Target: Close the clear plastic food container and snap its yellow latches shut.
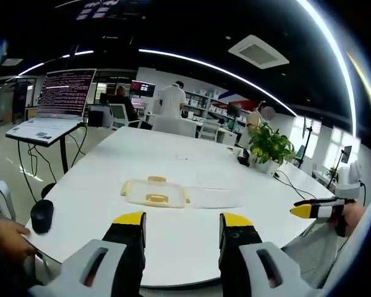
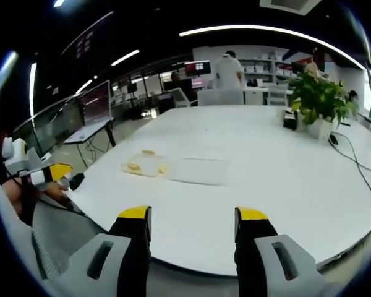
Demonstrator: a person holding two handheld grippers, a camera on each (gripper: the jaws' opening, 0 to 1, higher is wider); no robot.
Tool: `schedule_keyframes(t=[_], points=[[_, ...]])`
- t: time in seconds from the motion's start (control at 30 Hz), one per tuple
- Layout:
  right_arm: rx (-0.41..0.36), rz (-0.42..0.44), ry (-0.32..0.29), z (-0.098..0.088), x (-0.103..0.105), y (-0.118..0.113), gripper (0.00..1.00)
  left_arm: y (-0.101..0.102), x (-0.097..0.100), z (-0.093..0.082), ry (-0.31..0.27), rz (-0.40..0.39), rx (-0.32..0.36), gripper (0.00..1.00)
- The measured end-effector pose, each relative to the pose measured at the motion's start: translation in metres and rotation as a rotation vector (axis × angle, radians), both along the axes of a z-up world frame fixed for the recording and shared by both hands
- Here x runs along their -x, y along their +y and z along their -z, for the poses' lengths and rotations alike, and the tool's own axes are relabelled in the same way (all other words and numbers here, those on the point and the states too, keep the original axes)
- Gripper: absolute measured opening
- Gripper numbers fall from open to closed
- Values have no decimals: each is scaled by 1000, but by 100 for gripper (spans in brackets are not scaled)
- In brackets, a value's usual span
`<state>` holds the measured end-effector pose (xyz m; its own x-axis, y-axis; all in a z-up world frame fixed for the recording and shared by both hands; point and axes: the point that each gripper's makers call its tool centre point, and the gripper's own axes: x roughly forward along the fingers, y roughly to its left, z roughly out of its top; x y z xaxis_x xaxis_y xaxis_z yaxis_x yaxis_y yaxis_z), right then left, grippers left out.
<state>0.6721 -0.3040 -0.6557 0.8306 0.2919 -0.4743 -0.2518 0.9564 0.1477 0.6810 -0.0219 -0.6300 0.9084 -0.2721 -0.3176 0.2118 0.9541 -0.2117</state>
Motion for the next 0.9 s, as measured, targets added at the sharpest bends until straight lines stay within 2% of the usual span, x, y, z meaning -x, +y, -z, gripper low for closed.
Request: schedule_keyframes(t=[0.23, 0.9], points=[[45, -49, -8, 0, 2, 8, 52, 0, 0, 0, 17, 2, 7, 43], [-3, -21, 29, -2, -6, 6, 53, -2, -4, -2, 38, 22, -5, 45]])
